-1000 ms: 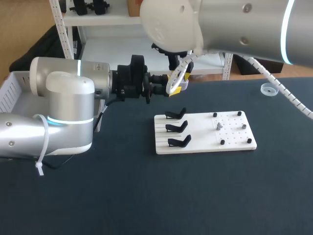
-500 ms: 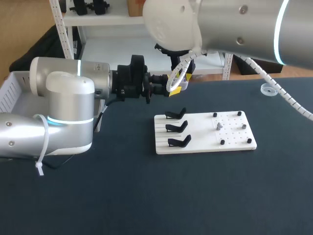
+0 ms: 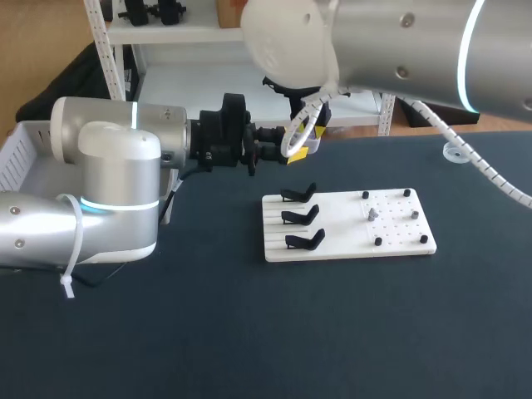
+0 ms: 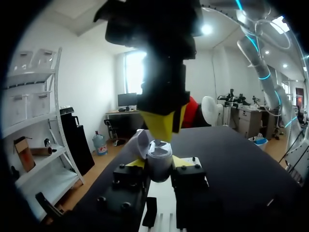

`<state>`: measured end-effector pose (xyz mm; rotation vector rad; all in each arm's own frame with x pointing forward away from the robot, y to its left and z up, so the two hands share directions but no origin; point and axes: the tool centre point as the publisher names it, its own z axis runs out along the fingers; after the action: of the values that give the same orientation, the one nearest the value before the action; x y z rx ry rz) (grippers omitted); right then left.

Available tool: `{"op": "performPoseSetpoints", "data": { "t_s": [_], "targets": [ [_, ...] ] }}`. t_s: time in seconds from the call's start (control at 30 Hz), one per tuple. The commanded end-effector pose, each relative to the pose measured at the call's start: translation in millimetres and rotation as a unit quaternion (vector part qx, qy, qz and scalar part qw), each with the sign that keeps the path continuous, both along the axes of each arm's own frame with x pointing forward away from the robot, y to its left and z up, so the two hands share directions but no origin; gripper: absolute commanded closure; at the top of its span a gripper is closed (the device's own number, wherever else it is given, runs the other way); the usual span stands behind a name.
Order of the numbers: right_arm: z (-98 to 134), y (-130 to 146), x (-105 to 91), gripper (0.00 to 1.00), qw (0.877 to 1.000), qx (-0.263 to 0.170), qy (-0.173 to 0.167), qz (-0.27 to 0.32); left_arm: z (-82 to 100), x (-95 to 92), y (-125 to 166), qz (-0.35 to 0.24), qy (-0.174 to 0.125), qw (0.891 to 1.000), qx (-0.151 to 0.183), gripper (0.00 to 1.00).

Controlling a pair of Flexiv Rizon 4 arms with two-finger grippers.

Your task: Pick up each earbud case from the left stands, insert the matching earbuds, close the lid, and place the case in the box.

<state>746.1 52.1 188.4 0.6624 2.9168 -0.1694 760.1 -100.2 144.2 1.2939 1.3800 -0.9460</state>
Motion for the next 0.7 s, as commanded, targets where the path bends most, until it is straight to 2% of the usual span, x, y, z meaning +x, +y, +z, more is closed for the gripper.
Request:
{"op": "performPoseSetpoints", "data": {
  "t_s": [0.03,0.43,0.47,0.5,0.53,0.6,0.7],
  "targets": [
    [-0.6,0.6,1.9,1.0,1.0,-0.001,0.002,-0.001,-0.6,-0.4,0.0,0.002,-0.001,1.0,-0.001,1.0],
    [-9.4,0.0,0.8,1.0,1.0,0.0,0.012,-0.005,-0.6,-0.4,0.0,0.002,-0.001,1.0,-0.001,1.0],
    [-9.7,0.0,0.6,0.94,1.0,0.0,0.013,-0.005,-0.6,-0.4,0.0,0.002,-0.001,1.0,-0.001,1.0],
    [-9.8,0.0,0.5,0.81,1.0,0.001,0.013,-0.005,-0.6,-0.4,0.0,0.002,-0.001,1.0,-0.001,1.0],
    [-9.8,0.1,0.4,0.74,1.0,0.001,0.014,-0.005,-0.6,-0.4,0.0,0.002,-0.001,1.0,-0.001,1.0],
    [-9.5,0.2,-0.2,0.68,1.0,0.002,0.014,-0.005,-0.6,-0.4,0.0,0.002,-0.001,1.0,-0.001,1.0],
    [-7.2,0.3,-1.0,0.67,1.0,0.003,0.012,-0.005,-0.6,-0.4,0.0,0.002,-0.001,1.0,-0.001,1.0]
  ]
}}
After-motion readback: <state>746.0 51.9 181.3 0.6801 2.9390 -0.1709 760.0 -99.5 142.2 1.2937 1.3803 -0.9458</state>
